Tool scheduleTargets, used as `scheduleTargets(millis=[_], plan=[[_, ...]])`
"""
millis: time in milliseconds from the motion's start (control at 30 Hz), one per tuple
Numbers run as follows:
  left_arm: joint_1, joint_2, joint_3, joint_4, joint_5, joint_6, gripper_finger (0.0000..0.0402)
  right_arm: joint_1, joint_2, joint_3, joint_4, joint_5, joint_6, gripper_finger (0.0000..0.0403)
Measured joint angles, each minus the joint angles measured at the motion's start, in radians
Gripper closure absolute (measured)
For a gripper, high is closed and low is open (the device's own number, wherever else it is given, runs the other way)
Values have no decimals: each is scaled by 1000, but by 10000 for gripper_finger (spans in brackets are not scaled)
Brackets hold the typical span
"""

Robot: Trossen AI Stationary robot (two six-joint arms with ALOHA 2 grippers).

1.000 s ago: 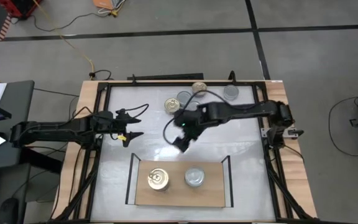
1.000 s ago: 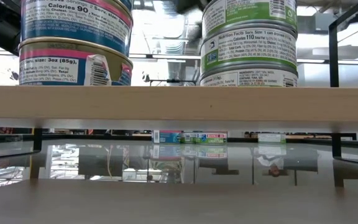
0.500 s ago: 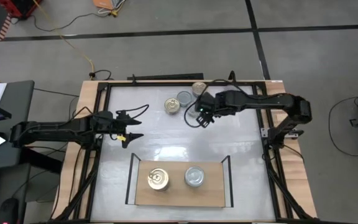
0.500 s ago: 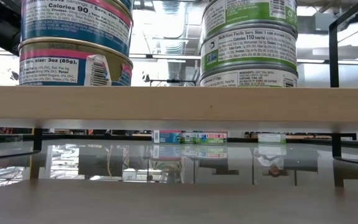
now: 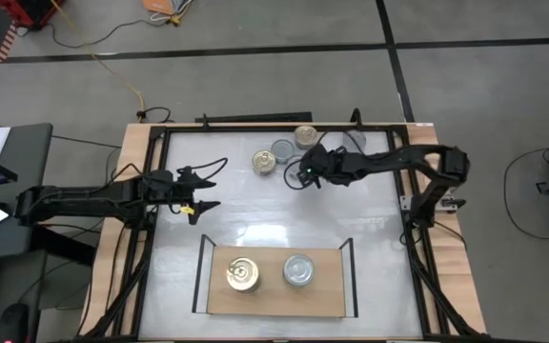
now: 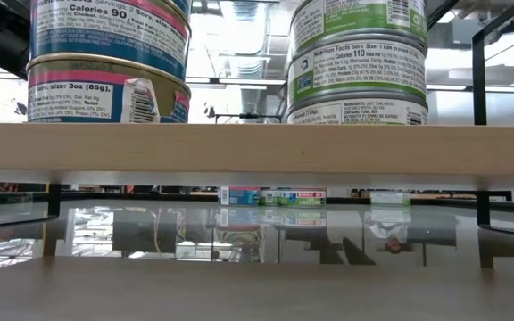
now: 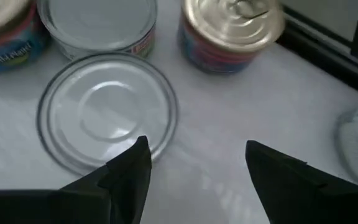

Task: Stack canned seafood by type on shelf
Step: Stack the green tuna can on top of the green tuna can on the shelf

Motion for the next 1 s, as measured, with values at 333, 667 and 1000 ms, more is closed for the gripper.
scheduleTargets(millis=[333, 667, 1000], plan=[[0, 0, 0, -32, 14, -4, 84, 23, 95, 6, 4, 19, 21, 117], [0, 0, 0, -32, 14, -18, 84, 87, -18, -4, -272, -12, 84, 117], [0, 0, 0, -55, 41, -31, 84, 202, -68, -161, -256, 80, 236, 117]])
